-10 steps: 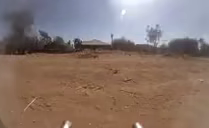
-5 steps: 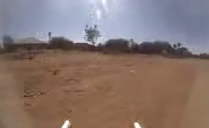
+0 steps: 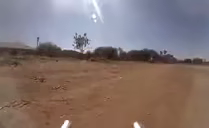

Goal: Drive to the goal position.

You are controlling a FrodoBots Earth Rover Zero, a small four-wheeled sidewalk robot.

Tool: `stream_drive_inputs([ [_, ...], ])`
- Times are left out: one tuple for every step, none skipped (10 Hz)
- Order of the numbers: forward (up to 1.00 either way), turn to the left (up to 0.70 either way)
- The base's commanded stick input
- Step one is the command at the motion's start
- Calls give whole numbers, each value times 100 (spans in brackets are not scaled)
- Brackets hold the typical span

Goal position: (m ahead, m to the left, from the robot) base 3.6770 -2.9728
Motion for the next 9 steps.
stream_drive_inputs([
  [70,-27],
  [70,-27],
  [70,-27],
  [70,-27],
  [70,-27],
  [70,-27],
  [70,-27],
  [70,-16],
  [70,-4],
])
